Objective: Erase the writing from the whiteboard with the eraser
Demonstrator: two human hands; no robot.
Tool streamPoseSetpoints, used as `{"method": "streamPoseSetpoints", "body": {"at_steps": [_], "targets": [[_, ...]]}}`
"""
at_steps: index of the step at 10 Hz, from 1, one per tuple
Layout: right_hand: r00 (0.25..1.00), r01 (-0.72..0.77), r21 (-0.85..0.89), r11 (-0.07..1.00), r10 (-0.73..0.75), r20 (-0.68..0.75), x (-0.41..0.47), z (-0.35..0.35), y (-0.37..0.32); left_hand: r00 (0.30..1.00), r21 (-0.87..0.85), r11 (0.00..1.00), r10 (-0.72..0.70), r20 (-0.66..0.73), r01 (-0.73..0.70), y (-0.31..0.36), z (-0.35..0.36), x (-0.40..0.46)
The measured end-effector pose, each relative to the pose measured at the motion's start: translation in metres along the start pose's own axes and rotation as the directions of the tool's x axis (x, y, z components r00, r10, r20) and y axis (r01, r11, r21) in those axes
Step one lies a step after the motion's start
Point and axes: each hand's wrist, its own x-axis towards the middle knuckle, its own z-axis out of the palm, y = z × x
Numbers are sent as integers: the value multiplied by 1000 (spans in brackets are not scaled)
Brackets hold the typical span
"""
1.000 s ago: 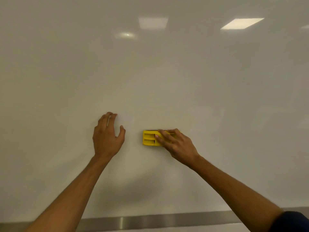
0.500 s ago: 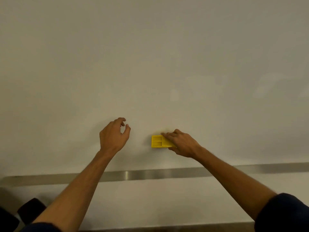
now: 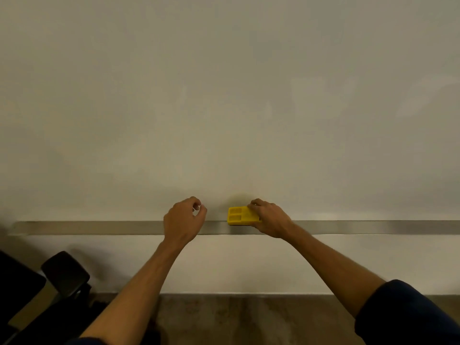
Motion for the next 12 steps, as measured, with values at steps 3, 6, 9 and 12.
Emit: {"method": "streamPoseSetpoints", "body": {"at_steps": [3, 6, 9, 12], "targets": [[997, -68, -6, 998, 68, 26, 5, 37, 14, 994, 20, 997, -80, 77, 79, -24, 22, -15], [998, -56, -71, 996, 57, 9, 9, 65, 19, 981, 41, 989, -144, 129, 140, -36, 38, -25], [995, -100, -82, 992, 102, 17, 10, 80, 23, 973, 89, 984, -165, 160, 153, -41, 46, -29], [981, -153, 16, 988, 154, -120, 16, 60, 21, 981, 66, 992, -120, 149, 112, -33, 44, -21]]}}
